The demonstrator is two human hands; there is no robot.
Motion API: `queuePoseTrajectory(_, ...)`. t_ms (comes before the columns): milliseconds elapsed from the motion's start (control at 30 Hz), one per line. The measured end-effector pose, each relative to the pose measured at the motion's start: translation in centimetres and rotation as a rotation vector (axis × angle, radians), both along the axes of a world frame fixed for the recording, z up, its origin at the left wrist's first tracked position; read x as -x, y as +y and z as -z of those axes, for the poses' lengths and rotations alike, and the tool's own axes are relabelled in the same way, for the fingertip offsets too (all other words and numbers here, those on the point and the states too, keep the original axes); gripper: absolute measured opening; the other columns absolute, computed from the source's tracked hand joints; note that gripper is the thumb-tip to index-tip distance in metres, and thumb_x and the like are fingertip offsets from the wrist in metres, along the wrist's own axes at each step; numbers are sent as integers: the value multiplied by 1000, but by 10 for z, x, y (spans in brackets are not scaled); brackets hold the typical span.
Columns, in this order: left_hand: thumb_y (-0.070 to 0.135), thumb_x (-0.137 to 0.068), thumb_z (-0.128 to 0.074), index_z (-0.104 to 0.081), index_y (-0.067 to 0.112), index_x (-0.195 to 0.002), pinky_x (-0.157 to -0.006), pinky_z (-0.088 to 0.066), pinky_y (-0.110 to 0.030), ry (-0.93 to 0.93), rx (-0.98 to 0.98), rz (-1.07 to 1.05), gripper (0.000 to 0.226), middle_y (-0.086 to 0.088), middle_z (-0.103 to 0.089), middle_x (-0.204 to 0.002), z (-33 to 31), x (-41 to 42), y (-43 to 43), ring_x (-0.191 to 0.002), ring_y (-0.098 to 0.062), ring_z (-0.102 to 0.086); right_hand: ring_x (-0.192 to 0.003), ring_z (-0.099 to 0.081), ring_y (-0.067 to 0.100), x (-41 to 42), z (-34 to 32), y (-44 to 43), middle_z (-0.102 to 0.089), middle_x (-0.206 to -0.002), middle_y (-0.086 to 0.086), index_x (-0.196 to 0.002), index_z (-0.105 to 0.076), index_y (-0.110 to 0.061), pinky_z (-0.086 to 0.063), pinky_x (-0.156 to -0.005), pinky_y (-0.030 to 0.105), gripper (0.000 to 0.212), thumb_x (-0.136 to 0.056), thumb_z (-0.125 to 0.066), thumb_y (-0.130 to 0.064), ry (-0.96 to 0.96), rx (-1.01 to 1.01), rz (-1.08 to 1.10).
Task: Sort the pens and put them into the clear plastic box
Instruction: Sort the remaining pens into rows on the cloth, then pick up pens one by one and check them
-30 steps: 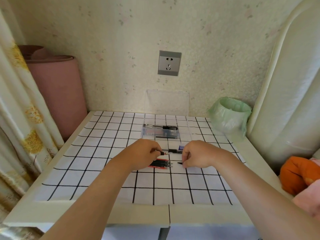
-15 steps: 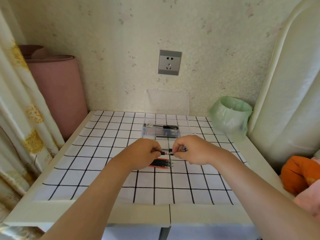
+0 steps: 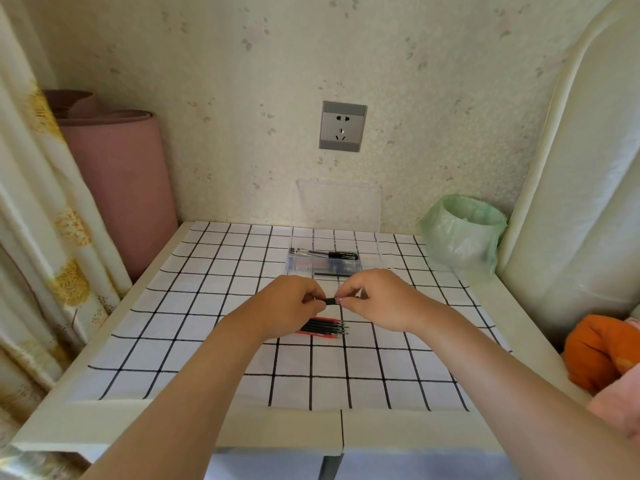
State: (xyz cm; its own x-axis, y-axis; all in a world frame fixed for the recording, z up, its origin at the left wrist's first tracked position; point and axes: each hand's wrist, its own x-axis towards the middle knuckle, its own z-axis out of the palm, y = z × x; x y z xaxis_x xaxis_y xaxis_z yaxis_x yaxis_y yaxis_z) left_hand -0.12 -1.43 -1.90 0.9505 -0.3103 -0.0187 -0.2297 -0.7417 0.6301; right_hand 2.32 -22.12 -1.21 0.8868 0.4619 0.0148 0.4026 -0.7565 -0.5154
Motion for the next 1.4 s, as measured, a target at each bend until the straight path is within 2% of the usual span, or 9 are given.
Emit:
queuePoseTrajectory(133,25,-97,-57,-72,25,-103,-58,-43,-18,-5,-9,0,16,6,-68,-83,-1,0,0,-63,-4,-55,-73,-57,5,0,2,0,-68,-84,-11,-101,-72,-31,-50,-70,30,18,-97,-56,-36,-58,126,-25)
queuePoseTrajectory(467,18,-93,-65,-76,27,-103,-55,-38,-7,-55,12,26,17,13,-65,-75,-4,4,18,-57,1,-52,-77,-59,12,14,10,19,-69,-81,-1,-99,-74,-17,-48,-74,29,26,-101,-51,-29,-77,44,-75)
queuePoseTrajectory(667,14,-88,-71,-79,26,-96,-63,-43,-7,-119,89,14,16,15,-70,-80,-8,3,21,-70,-2,-60,-78,-63,25,15,9,24,-67,-77,5,-86,-70,-29,-51,-76,35,25,-101,-51,-24,72,-129,-14)
queuePoseTrajectory(767,16,-87,-73,-77,29,-94,-64,-45,-9,-116,89,-20,16,10,-71,-82,-8,0,22,-74,-6,-61,-65,-57,9,11,6,27,-66,-77,3,-89,-70,-20,-45,-64,29,26,-102,-48,-26,13,-49,-31)
queuePoseTrajectory(833,17,-86,-73,-77,30,-95,-72,-50,-18,-141,60,-35,16,7,-71,-86,-7,-3,19,-79,-10,-63,-73,-58,7,7,3,27,-64,-81,-1,-91,-72,-17,-46,-69,28,24,-100,-52,-26,-75,-2,-54)
queuePoseTrajectory(967,18,-87,-72,-73,28,-108,-89,-50,-26,-227,53,-112,23,9,-69,-99,2,-10,20,-95,-11,-62,-88,-59,15,-8,1,30,-63,-94,-4,-109,-74,-23,-48,-80,32,20,-97,-58,-25,-202,-14,-28)
queuePoseTrajectory(1100,15,-87,-70,-57,24,-133,-107,-34,-26,-455,-3,-241,48,4,-51,-131,12,-15,24,-125,-14,-40,-86,-59,16,-29,-5,26,-66,-95,-2,-110,-74,-22,-48,-78,32,20,-96,-59,-21,-329,-64,91)
queuePoseTrajectory(1233,17,-91,-66,-43,20,-143,-106,-33,-24,-380,13,-260,57,1,-38,-141,19,-16,27,-133,-14,-31,-89,-61,22,-55,0,12,-67,-100,4,-111,-74,-18,-45,-75,29,21,-96,-59,-18,-411,-64,289)
queuePoseTrajectory(1400,25,-95,-61,-35,24,-149,-105,-33,-26,-196,-28,-165,61,3,-30,-148,31,-16,26,-136,-15,-29,-89,-61,30,-76,9,14,-63,-102,9,-110,-74,-19,-50,-74,35,25,-100,-51,-20,-411,150,375)
